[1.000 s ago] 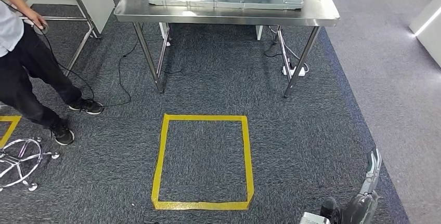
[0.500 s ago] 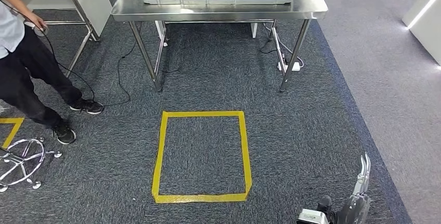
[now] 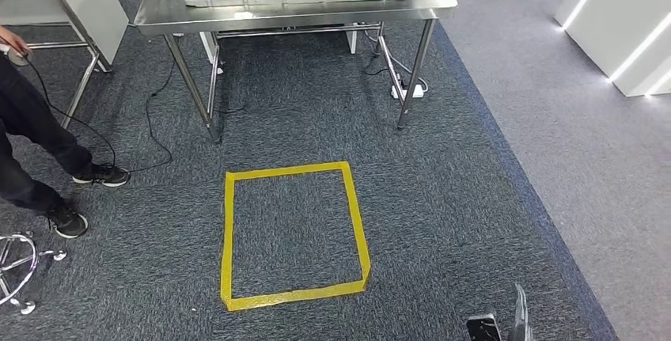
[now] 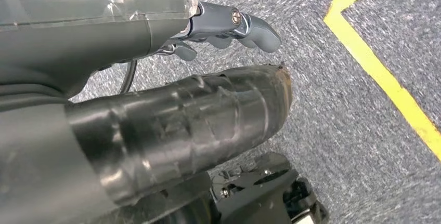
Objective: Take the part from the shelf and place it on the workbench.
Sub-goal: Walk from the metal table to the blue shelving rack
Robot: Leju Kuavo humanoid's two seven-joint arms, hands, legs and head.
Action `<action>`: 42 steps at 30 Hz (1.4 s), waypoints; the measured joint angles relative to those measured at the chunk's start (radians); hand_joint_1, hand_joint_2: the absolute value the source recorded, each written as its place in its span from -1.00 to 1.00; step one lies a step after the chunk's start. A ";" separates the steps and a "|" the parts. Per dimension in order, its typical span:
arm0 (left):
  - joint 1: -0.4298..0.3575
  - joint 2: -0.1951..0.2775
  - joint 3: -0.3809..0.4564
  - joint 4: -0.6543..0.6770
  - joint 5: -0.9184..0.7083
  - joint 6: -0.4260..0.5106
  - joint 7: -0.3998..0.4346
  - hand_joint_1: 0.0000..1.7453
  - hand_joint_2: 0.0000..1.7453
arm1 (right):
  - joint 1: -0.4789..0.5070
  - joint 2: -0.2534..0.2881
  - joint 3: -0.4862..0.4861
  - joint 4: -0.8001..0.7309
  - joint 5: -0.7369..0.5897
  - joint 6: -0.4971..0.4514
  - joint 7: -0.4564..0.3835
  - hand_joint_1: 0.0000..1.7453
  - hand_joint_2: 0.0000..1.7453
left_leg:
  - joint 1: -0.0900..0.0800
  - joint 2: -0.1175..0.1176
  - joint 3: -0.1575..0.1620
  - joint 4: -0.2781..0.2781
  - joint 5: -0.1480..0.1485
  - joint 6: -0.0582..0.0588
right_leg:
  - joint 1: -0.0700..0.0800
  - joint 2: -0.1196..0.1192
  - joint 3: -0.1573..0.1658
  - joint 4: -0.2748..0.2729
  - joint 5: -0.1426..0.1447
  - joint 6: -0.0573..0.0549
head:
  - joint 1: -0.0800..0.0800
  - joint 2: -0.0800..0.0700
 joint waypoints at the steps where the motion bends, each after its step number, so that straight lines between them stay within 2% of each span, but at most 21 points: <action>1: 0.000 0.000 0.000 0.000 -0.002 0.000 0.002 -1.00 -1.00 | -0.029 0.000 -0.066 0.092 0.008 0.009 -0.024 -1.00 -1.00 | -0.002 0.006 -0.001 0.005 -0.001 -0.004 | 0.002 -0.016 0.035 -0.062 0.017 -0.005 | 0.000 0.000; 3: -0.001 -0.001 0.001 0.000 -0.005 0.000 0.005 -1.00 -1.00 | -0.079 -0.006 -0.182 0.263 0.029 0.005 -0.050 -1.00 -1.00 | -0.003 0.017 -0.002 0.010 -0.001 -0.015 | 0.010 -0.030 0.059 -0.115 0.024 -0.016 | 0.000 0.000; 5: -0.003 -0.003 0.002 0.000 -0.007 0.000 0.006 -1.00 -1.00 | -0.112 -0.016 -0.279 0.407 0.042 -0.005 -0.053 -1.00 -1.00 | 0.000 0.023 -0.001 0.011 0.000 -0.028 | 0.012 -0.017 0.056 -0.118 0.033 -0.030 | 0.000 0.000; 7: -0.003 -0.006 0.004 0.000 -0.007 0.001 0.007 -1.00 -1.00 | -0.132 -0.019 -0.348 0.510 0.048 -0.010 -0.055 -1.00 -1.00 | 0.003 -0.004 -0.013 0.038 -0.026 -0.039 | 0.009 -0.004 0.053 -0.125 0.045 -0.045 | -0.001 0.000; 10: 0.002 -0.006 0.010 0.000 -0.007 0.001 0.008 -1.00 -1.00 | -0.161 -0.020 -0.400 0.611 0.055 -0.017 -0.062 -1.00 -1.00 | 0.005 -0.051 -0.085 0.208 -0.129 -0.045 | 0.010 0.024 0.042 -0.126 0.057 -0.060 | -0.001 0.000; 12: 0.004 -0.006 0.013 0.000 -0.007 0.001 0.008 -1.00 -1.00 | -0.175 -0.021 -0.426 0.657 0.059 -0.019 -0.063 -1.00 -1.00 | 0.005 -0.057 -0.118 0.291 -0.150 -0.044 | 0.014 0.046 0.035 -0.121 0.059 -0.062 | -0.001 0.000; 13: 0.004 -0.006 0.014 0.000 -0.007 0.001 0.008 -1.00 -1.00 | -0.180 -0.022 -0.437 0.675 0.060 -0.020 -0.064 -1.00 -1.00 | 0.005 -0.059 -0.109 0.278 -0.131 -0.042 | 0.015 0.057 0.033 -0.118 0.059 -0.061 | -0.001 0.000; 15: 0.004 -0.006 0.016 0.000 -0.007 0.001 0.008 -1.00 -1.00 | -0.187 -0.023 -0.453 0.701 0.062 -0.020 -0.064 -1.00 -1.00 | 0.005 -0.078 -0.052 0.163 -0.061 -0.034 | 0.015 0.078 0.032 -0.113 0.059 -0.060 | -0.001 0.000; 17: 0.004 -0.006 0.017 0.000 -0.007 0.001 0.008 -1.00 -1.00 | -0.191 -0.023 -0.459 0.713 0.063 -0.020 -0.064 -1.00 -1.00 | 0.005 -0.105 -0.007 0.070 -0.015 -0.028 | 0.015 0.089 0.032 -0.110 0.058 -0.059 | -0.001 0.000; 20: 0.004 -0.006 0.017 0.000 -0.007 0.001 0.008 -1.00 -1.00 | -0.193 -0.023 -0.461 0.717 0.062 -0.020 -0.065 -1.00 -1.00 | 0.005 -0.122 0.002 0.047 -0.011 -0.025 | 0.014 0.092 0.030 -0.109 0.058 -0.059 | -0.001 0.000; 23: 0.004 -0.006 0.018 0.000 -0.007 0.001 0.008 -1.00 -1.00 | -0.201 -0.023 -0.468 0.730 0.063 -0.021 -0.065 -1.00 -1.00 | 0.004 -0.142 0.010 0.020 -0.019 -0.021 | 0.013 0.108 0.018 -0.102 0.060 -0.047 | -0.001 0.000; 24: 0.003 -0.006 0.019 0.000 -0.007 0.002 0.007 -1.00 -1.00 | -0.204 -0.025 -0.476 0.742 0.070 -0.026 -0.050 -1.00 -1.00 | 0.005 -0.133 0.013 0.009 -0.016 -0.016 | 0.013 0.107 0.011 -0.097 0.059 -0.038 | -0.001 0.000; 26: 0.002 -0.007 0.019 0.000 -0.006 0.003 0.005 -1.00 -1.00 | -0.211 -0.028 -0.495 0.774 0.093 -0.042 -0.002 -1.00 -1.00 | 0.005 -0.100 0.017 -0.005 -0.005 -0.003 | 0.011 0.079 -0.017 -0.050 0.028 -0.024 | 0.001 0.000; 29: 0.004 -0.008 0.022 0.000 -0.004 0.005 0.003 -1.00 -1.00 | -0.221 -0.029 -0.513 0.832 0.144 -0.073 0.097 -1.00 -1.00 | 0.003 -0.053 0.016 -0.012 -0.001 0.009 | 0.004 0.039 -0.099 0.121 -0.059 -0.009 | 0.003 0.000; 30: 0.004 -0.008 0.023 0.000 -0.004 0.006 0.003 -1.00 -1.00 | -0.222 -0.029 -0.514 0.851 0.168 -0.086 0.144 -1.00 -1.00 | 0.002 -0.039 0.015 -0.011 -0.001 0.008 | 0.001 0.034 -0.113 0.154 -0.066 -0.006 | 0.003 0.000; 32: 0.004 -0.009 0.025 0.000 -0.005 0.009 0.004 -1.00 -1.00 | -0.221 -0.025 -0.515 0.891 0.221 -0.117 0.260 -1.00 -1.00 | 0.003 -0.016 0.015 -0.008 -0.004 0.004 | -0.007 0.021 -0.084 0.109 -0.027 0.001 | 0.003 0.000; 34: 0.004 -0.010 0.026 0.000 -0.006 0.012 0.006 -1.00 -1.00 | -0.221 -0.017 -0.514 0.923 0.265 -0.130 0.364 -1.00 -1.00 | 0.002 0.002 0.014 0.001 -0.012 -0.007 | -0.008 -0.015 -0.011 -0.019 0.027 0.001 | 0.003 0.000; 36: 0.003 -0.011 0.028 0.000 -0.008 0.015 0.008 -1.00 -1.00 | -0.224 -0.004 -0.511 0.946 0.295 -0.119 0.424 -1.00 -1.00 | -0.001 0.017 0.014 0.010 -0.021 -0.022 | -0.002 -0.037 0.023 -0.087 0.044 -0.008 | 0.002 0.000; 38: 0.001 -0.012 0.030 0.000 -0.009 0.017 0.009 -1.00 -1.00 | -0.224 0.007 -0.506 0.962 0.312 -0.106 0.441 -1.00 -1.00 | 0.000 0.033 0.019 0.011 -0.024 -0.035 | 0.004 -0.022 0.020 -0.092 0.043 -0.023 | 0.002 0.000; 40: -0.003 -0.012 0.030 0.000 -0.010 0.017 0.006 -1.00 -1.00 | -0.224 0.016 -0.503 0.974 0.320 -0.102 0.443 -1.00 -1.00 | 0.006 0.021 0.018 0.026 -0.040 -0.046 | 0.004 -0.006 0.018 -0.096 0.049 -0.037 | 0.002 0.000; 42: -0.002 -0.013 0.032 0.000 -0.009 0.016 0.001 -1.00 -1.00 | -0.227 0.022 -0.501 0.980 0.325 -0.097 0.444 -1.00 -1.00 | 0.010 -0.021 -0.017 0.106 -0.095 -0.051 | 0.003 0.009 0.017 -0.099 0.054 -0.050 | 0.002 0.000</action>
